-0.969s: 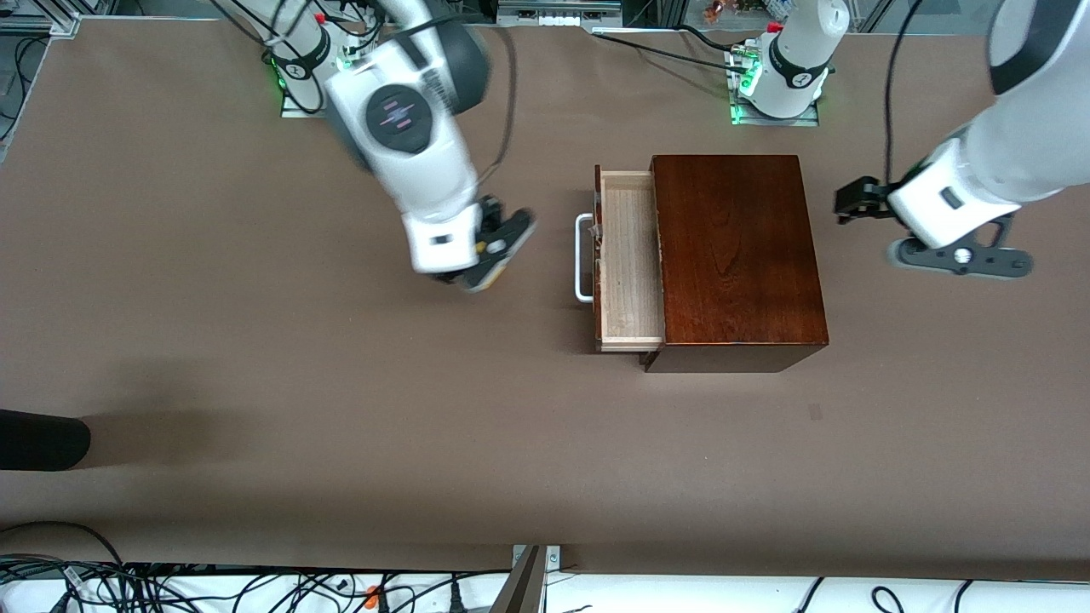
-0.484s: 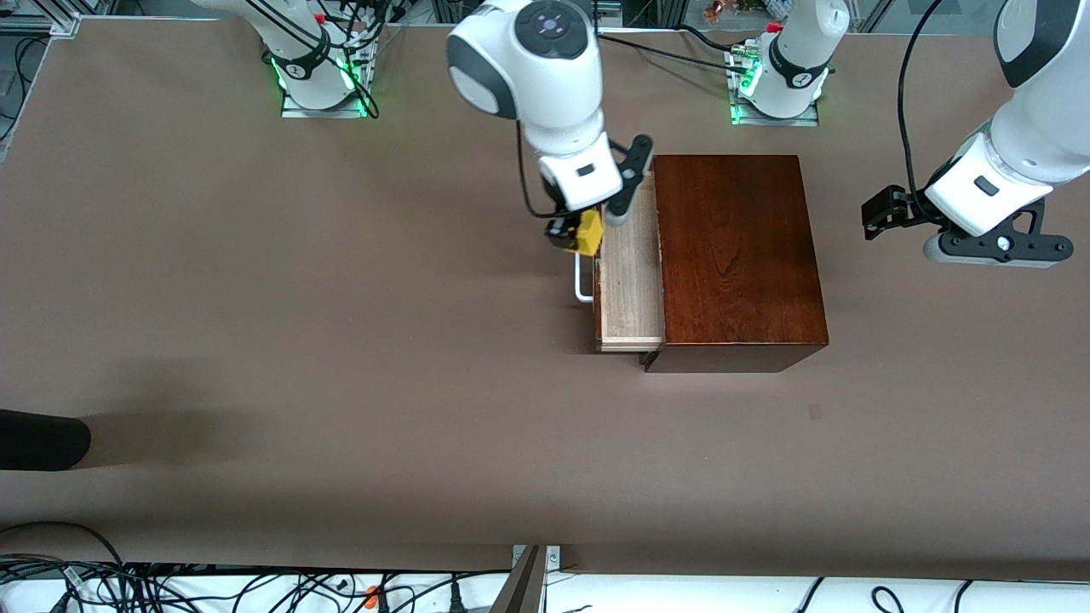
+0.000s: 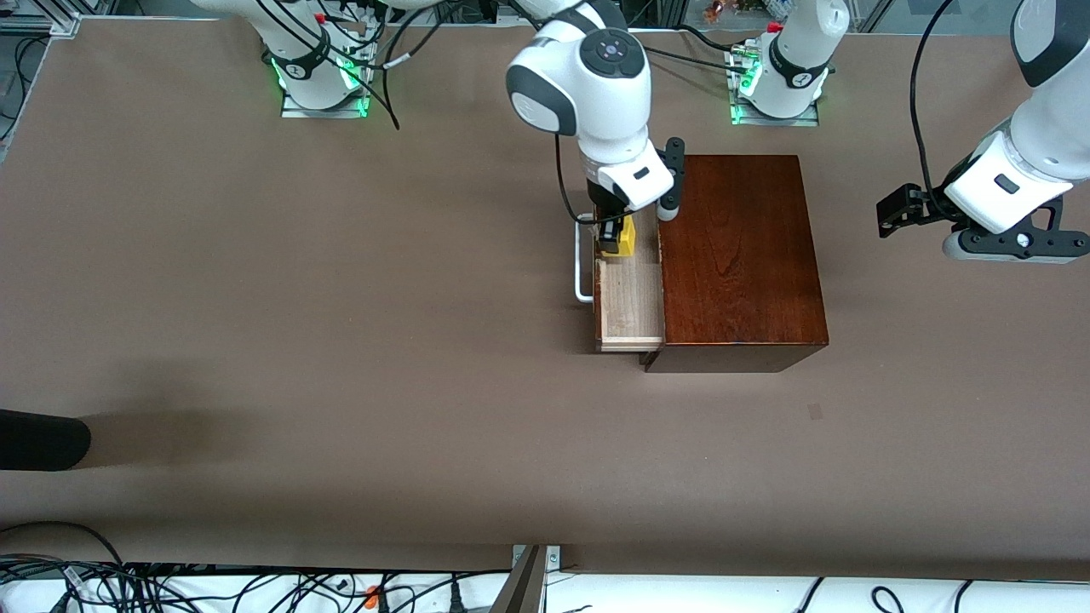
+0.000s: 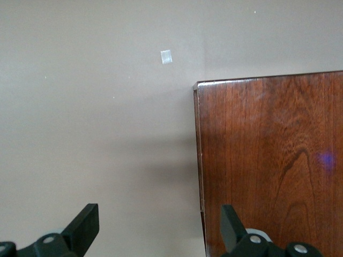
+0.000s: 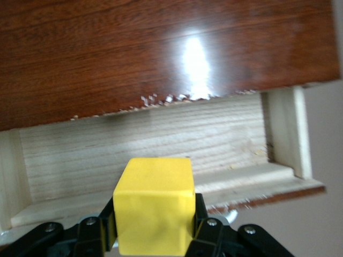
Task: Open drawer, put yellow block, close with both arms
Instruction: 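Lower the cube into the drawer and open the right gripper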
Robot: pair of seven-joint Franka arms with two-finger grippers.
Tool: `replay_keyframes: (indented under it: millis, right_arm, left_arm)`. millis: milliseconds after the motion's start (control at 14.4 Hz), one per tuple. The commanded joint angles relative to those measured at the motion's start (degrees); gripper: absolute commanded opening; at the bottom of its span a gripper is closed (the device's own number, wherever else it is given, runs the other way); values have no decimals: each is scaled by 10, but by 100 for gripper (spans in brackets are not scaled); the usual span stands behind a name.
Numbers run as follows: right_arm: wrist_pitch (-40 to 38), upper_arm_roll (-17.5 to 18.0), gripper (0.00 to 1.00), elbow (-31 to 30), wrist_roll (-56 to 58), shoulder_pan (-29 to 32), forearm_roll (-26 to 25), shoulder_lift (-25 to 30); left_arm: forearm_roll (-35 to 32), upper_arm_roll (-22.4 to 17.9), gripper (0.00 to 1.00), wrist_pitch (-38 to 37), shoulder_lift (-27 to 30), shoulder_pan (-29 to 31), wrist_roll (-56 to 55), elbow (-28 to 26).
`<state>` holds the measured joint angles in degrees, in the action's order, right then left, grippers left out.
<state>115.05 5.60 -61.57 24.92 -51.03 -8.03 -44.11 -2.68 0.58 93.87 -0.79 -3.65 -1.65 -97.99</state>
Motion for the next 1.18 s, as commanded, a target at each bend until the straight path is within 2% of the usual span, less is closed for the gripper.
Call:
replay_keyframes:
  millis: [0,346,969,1038,1107]
  right_arm:
    - [-15,-4,16,30,22,-7,-7,-9]
    - [-8,-7,17,30,31,-20,-8,-30]
    - [-15,-7,18,20,35,-21,-6,-51]
    - [-14,-7,18,20,36,-21,-6,-52]
    - [-14,-7,29,20,36,-21,-6,-52]
  left_arm:
    - [8,-1,100,-18,14,2,19,-12]
    - [8,-2,100,-48,14,4,20,-5]
    - [11,-2,100,-49,13,10,27,-4]
    - [11,-2,100,-49,13,10,27,-4]
    - [11,-2,100,-49,12,10,27,-4]
